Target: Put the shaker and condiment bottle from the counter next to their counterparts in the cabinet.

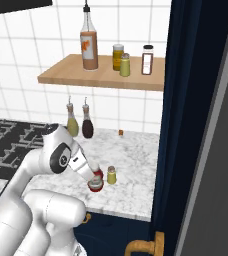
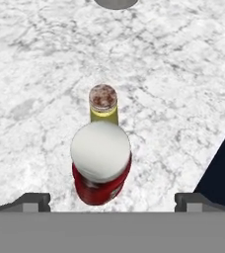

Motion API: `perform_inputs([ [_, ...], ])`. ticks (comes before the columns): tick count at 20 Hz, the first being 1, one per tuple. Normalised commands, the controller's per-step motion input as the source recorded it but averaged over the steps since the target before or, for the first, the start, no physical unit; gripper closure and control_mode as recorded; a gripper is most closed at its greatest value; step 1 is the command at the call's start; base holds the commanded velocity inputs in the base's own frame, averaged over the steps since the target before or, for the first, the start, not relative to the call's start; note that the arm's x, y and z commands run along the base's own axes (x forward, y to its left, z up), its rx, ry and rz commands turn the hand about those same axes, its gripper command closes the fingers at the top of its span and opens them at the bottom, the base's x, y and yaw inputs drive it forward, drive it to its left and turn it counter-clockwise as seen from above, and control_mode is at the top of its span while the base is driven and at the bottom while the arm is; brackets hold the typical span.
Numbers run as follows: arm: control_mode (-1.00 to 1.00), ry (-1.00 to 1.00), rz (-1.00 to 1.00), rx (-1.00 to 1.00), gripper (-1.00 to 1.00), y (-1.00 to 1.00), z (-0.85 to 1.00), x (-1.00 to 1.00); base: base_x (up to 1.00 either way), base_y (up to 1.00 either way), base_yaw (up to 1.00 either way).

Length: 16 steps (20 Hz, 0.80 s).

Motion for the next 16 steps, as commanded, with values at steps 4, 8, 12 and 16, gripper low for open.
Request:
perform_inputs([
  [4,-1.0,0.0,-0.02,0.0,-1.0,-0.01,-0.46,0.2,0.0,0.0,0.0],
  [8,-1.0,0.0,-0.01,0.0,-1.0,-0.03,-0.49,0.07,0.0,0.0,0.0],
  [12,-1.0,0.0,-0.02,0.0,-1.0,-0.08,-0.49,0.07,0.0,0.0,0.0],
  [16,-1.0,0.0,-0.01,0.0,-1.0,-0.12,-0.49,0.06,0.0,0.0,0.0],
])
